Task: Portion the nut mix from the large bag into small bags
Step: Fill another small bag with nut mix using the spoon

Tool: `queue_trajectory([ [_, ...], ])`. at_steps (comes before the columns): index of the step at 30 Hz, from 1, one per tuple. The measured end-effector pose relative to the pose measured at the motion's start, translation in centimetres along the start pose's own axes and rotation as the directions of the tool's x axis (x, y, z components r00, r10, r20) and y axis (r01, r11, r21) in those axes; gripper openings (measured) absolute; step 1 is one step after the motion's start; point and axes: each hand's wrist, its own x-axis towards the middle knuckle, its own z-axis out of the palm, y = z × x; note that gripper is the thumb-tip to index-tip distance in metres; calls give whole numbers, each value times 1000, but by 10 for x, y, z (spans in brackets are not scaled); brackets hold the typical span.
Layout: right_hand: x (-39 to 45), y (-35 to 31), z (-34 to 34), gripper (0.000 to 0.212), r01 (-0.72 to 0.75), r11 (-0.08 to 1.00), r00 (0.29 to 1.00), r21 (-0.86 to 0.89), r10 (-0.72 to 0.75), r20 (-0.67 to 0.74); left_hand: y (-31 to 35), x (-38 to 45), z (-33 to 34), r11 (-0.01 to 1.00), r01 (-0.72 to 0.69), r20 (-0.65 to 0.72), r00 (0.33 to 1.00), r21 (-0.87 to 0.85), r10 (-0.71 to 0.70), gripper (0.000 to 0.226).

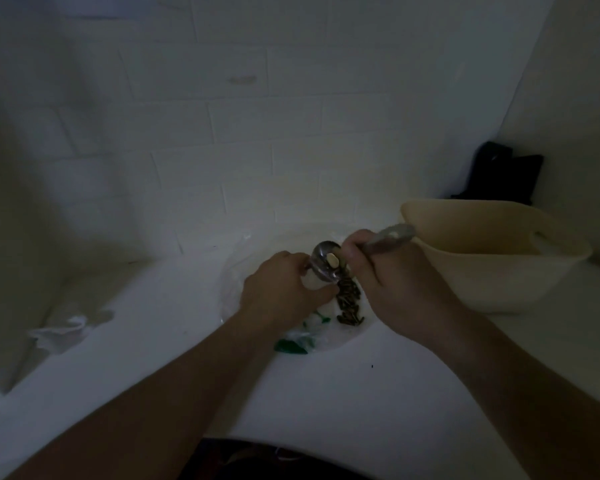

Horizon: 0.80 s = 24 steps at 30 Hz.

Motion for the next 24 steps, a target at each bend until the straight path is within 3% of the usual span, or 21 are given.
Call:
queue_trajectory([
  [3, -1, -7, 0, 29, 60, 998, 998, 6, -60, 28, 7, 0, -1, 997, 46, -35, 998, -68, -49, 59],
  [6, -5, -6, 6, 13, 95, 994, 993, 54, -98, 59, 10, -1, -3, 985, 85, -57, 994, -150, -94, 54],
  [9, -8, -4, 10, 15, 171, 985, 985, -10, -171, -26, 7, -2, 0, 976, 109, -86, 988, -190, -127, 52],
  [13, -12, -2, 13, 22, 123, 992, 982, 10, -120, -143, 4, -3, 4, 977, 126, -54, 989, -172, -137, 54],
  [17, -12, 0, 18, 23, 82, 992, 987, 95, -67, -145, 6, -8, 8, 979, 142, -8, 989, -144, -145, 67],
  [24, -13, 1, 18, 27, 121, 992, 978, 43, -112, -178, 14, -8, 8, 955, 222, -55, 970, -195, -237, 61],
])
